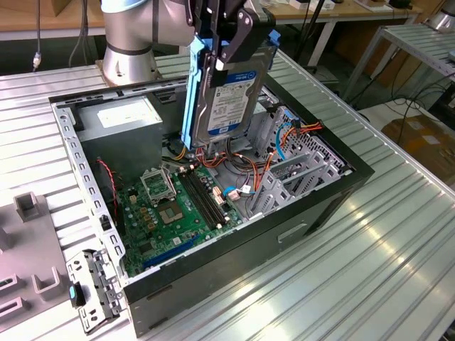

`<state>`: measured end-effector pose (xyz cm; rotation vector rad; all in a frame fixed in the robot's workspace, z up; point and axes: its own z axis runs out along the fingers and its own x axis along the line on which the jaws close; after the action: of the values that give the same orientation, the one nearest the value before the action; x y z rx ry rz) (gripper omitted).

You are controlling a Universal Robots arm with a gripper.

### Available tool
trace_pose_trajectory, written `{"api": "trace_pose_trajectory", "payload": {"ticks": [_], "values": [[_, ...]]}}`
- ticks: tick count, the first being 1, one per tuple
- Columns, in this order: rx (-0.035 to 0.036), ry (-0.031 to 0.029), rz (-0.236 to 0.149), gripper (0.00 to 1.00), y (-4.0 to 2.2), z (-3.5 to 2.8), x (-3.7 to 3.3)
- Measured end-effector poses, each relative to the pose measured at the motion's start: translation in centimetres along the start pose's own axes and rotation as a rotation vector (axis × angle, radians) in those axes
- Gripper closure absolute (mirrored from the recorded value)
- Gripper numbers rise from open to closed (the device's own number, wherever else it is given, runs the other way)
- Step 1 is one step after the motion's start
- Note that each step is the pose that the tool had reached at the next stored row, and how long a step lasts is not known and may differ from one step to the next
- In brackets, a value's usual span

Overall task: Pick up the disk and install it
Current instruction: 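Insert the disk into the insertion slot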

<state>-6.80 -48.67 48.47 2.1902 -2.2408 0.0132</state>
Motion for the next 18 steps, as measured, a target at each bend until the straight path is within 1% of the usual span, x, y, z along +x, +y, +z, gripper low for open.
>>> {"api": "trace_pose_trajectory", "payload": {"ticks": [3,4,5,7,18], "values": [[0.0,0.0,0.0,0.63,-0.05,0.04,0.6],[0.0,0.001,0.001,0.63,-0.11,0.06,1.13],[0.0,0.0018,0.001,0.63,-0.16,0.08,1.45],[0.0001,0.0025,0.001,0.63,-0.2,0.11,1.7],[0.0001,0.0027,0.001,0.63,-0.24,0.1,1.71]]}}
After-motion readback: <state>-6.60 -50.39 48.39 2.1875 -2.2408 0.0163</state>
